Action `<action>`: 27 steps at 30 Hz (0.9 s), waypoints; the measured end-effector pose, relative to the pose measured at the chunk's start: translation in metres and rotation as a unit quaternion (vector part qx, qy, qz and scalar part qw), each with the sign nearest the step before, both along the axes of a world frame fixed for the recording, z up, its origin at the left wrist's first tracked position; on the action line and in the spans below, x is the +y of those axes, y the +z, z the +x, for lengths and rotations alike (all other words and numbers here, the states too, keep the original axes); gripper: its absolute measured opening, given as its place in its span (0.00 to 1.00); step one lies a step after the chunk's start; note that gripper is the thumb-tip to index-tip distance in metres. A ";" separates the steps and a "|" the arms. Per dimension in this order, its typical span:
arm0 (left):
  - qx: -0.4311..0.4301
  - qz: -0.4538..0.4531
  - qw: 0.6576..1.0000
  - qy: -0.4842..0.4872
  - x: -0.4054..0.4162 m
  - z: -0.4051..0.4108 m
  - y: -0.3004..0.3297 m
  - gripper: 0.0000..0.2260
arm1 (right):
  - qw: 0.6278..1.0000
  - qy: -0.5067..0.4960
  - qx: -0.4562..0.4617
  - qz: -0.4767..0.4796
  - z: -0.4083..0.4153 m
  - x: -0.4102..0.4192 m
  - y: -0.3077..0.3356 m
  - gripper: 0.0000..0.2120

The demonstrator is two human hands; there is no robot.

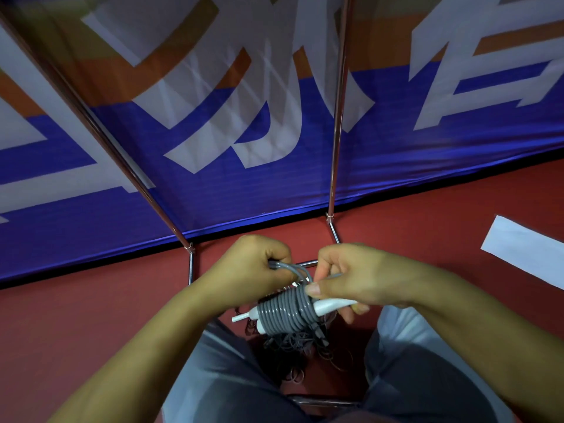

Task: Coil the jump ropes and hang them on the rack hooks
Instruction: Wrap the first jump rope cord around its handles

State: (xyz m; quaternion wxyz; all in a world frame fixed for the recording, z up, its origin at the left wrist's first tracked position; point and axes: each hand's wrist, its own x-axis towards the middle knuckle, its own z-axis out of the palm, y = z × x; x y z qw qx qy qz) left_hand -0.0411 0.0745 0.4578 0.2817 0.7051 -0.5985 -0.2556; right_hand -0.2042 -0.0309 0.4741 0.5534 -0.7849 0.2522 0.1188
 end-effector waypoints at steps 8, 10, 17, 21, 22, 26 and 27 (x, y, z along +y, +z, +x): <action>-0.039 0.058 0.995 -0.069 -0.001 0.006 -0.007 0.14 | 0.998 -0.020 0.027 -0.061 0.005 0.012 -0.016 0.11; -0.020 0.069 0.995 -0.064 -0.001 0.008 -0.011 0.14 | 0.995 -0.015 0.040 -0.092 0.008 0.016 -0.021 0.10; -0.032 0.069 0.997 -0.031 0.000 0.008 -0.016 0.12 | 0.989 -0.001 0.039 -0.146 0.014 0.018 -0.023 0.09; 0.038 0.053 0.997 0.050 0.004 0.003 -0.013 0.12 | 0.980 -0.037 -0.014 -0.196 0.015 0.015 -0.026 0.06; 0.082 0.043 0.994 0.063 0.006 0.001 -0.009 0.10 | 0.977 -0.060 -0.033 -0.204 0.015 0.014 -0.027 0.06; 0.409 0.065 0.907 0.076 0.013 -0.014 0.008 0.07 | 0.954 -0.162 -0.121 -0.220 0.011 0.004 -0.029 0.04; 0.483 0.098 0.866 0.091 0.013 -0.015 0.007 0.09 | 0.950 -0.179 -0.147 -0.207 0.010 0.003 -0.029 0.04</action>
